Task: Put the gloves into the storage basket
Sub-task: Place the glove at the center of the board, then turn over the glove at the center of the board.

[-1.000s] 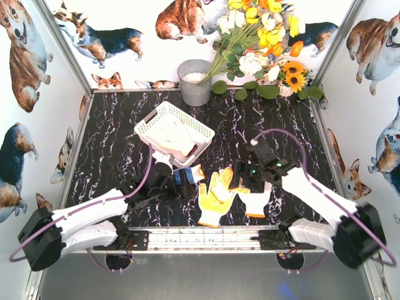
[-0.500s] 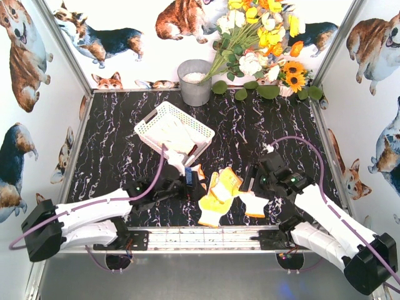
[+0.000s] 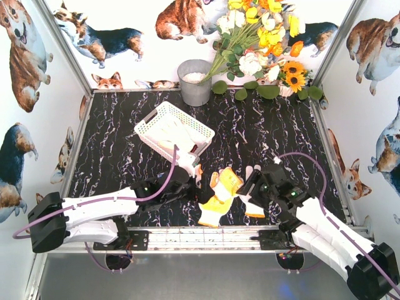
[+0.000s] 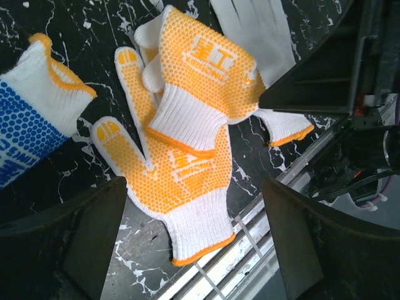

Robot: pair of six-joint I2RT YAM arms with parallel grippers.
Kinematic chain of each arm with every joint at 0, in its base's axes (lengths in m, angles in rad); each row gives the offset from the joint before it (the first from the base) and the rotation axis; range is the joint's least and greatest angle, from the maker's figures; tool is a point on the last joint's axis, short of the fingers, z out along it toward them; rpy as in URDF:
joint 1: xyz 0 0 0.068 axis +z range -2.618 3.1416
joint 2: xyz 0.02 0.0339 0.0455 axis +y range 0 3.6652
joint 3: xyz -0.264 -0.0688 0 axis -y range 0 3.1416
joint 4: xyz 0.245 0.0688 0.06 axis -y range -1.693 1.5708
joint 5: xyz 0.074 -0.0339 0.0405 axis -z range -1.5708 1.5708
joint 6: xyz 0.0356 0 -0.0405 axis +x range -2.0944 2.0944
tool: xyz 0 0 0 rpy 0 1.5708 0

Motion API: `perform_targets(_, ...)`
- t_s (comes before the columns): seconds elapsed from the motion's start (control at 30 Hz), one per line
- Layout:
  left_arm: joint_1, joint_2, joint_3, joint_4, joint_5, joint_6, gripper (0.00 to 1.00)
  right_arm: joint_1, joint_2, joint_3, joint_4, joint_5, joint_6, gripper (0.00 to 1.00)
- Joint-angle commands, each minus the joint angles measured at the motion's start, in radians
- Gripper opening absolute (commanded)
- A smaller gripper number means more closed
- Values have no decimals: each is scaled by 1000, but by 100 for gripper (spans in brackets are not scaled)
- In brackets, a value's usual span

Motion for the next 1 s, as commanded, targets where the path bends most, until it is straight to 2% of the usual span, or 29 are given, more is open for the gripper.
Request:
perform_targets(0.0, -25, -32, -11, 74, -25, 48, 84, -1, -30, -62, 215, -22, 160, 65)
perform_targets(0.23, -91, -47, 18, 25, -119, 143, 88, -1, -20, -81, 265, 12, 193, 53)
perform_targets(0.33, -121, -32, 29, 28, -152, 179, 91, -1, -12, -73, 291, 18, 195, 42)
perform_targets(0.4, -136, -19, 27, 52, -170, 192, 92, -1, -4, -54, 296, 18, 190, 31)
perform_targets(0.43, -141, -12, 24, 69, -176, 197, 93, -1, 1, -43, 299, 16, 186, 23)
perform_targets(0.47, -145, -4, 21, 85, -188, 198, 94, -1, 4, -33, 299, 12, 184, 9)
perform_targets(0.5, -148, 7, 22, 98, -202, 199, 95, -1, 6, -21, 298, 8, 182, 2)
perform_targets(0.6, -161, 61, 55, 94, -265, 203, 98, -1, -1, 12, 283, -7, 187, 0)
perform_targets(0.77, -241, 187, 180, 33, -460, 215, 100, -1, -40, 58, 258, -33, 250, 0)
perform_targets(0.97, -252, 284, 201, 82, -512, 190, 100, -1, -50, 129, 193, -44, 293, 0)
